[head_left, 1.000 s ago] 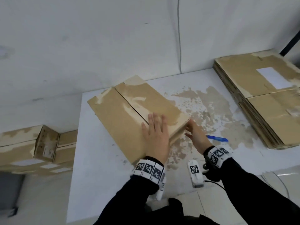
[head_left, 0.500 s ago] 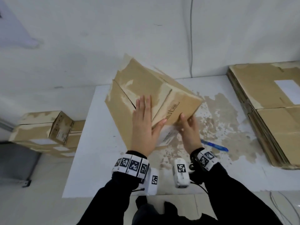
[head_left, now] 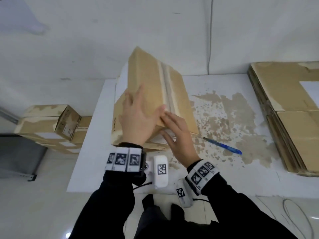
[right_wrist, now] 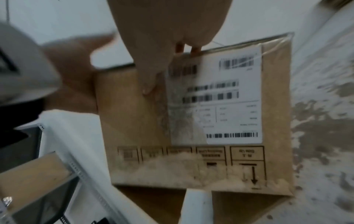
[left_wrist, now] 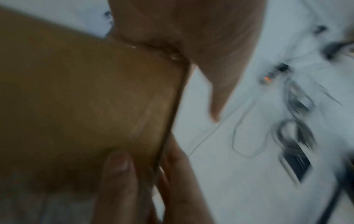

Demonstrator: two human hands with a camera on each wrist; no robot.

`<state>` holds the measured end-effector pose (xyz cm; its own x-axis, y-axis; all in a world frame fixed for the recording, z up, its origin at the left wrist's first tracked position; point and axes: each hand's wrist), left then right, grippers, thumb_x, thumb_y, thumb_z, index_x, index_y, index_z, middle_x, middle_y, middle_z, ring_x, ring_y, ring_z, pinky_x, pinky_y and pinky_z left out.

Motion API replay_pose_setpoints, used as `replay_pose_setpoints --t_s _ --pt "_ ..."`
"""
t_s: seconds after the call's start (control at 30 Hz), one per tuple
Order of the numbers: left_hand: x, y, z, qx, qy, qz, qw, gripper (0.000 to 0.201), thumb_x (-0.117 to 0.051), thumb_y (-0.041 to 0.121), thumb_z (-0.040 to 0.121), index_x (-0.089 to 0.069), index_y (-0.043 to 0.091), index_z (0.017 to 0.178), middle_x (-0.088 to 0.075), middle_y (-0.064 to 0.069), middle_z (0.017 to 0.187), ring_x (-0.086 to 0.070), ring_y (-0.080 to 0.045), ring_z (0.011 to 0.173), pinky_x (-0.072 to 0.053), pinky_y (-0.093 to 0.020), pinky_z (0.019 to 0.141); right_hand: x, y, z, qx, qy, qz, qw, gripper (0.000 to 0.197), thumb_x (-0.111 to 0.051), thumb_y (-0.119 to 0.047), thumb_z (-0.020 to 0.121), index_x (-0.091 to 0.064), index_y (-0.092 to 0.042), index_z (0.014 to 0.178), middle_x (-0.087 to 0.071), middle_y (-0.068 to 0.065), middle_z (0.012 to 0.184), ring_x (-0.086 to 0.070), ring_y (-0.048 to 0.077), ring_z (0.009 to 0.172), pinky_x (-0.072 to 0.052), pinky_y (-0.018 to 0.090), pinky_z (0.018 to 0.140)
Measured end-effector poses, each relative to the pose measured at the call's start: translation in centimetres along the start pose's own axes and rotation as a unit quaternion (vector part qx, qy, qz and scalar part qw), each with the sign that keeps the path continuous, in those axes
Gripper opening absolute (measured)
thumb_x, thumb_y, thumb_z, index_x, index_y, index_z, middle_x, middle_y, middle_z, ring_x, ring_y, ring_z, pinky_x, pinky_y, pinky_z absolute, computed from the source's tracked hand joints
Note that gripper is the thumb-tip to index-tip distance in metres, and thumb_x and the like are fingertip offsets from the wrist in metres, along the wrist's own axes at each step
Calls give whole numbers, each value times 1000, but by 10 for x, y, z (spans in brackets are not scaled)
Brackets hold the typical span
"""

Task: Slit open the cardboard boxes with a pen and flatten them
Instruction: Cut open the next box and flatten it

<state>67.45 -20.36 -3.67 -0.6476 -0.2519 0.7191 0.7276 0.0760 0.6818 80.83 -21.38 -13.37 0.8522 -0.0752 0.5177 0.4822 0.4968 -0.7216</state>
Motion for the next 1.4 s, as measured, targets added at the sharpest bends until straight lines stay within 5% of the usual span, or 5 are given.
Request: replay_pose_setpoints --t_s 0.2,0.33,0.9,1.07,1.4 --pt "21 -67 0 42 19 -102 994 65 -63 36 90 -32 33 146 -31 4 154 -26 -9 142 -21 -40 118 67 90 -29 -218 62 -109 968 36 -50 -9 94 -50 -10 131 -50 10 132 -44 22 124 -32 27 104" --pt "25 -103 1 54 21 -148 987 63 -64 36 89 -35 32 145 -37 13 149 -33 -6 138 -27 -39 116 88 151 -68 -402 -124 -308 854 36 -55 -18 92 -52 -10 127 -49 13 130 -42 34 118 -36 40 99" --pt "40 -132 20 29 -58 22 998 49 -62 36 89 -47 18 132 -27 -7 153 -20 -22 144 -22 -41 116 27 -16 105 -201 -125 -32 971 21 -40 -11 98 -42 -13 119 -47 1 62 -40 15 49 -26 17 41" --pt "56 -116 115 -10 -124 30 992 60 -58 36 92 -37 12 142 -39 -5 147 -37 -21 135 -29 -30 107 -43 -30 173 -187 -215 -118 951 34 -36 -9 98 -41 -12 132 -59 11 90 -48 21 68 -30 26 51" --pt "31 -145 179 -33 -328 182 926 123 -68 62 72 10 9 151 18 -10 158 22 -22 144 12 -42 117 -93 -51 224 -216 -225 -297 903 31 -31 -9 99 -48 -2 123 -58 17 117 -56 31 105 -36 29 74"
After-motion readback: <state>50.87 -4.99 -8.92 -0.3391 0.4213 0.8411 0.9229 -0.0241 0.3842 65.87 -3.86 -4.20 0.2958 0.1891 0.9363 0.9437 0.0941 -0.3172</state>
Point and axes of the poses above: each hand's wrist, its own z-axis towards the middle knuckle, its own x-axis out of the back of the hand, y = z × x
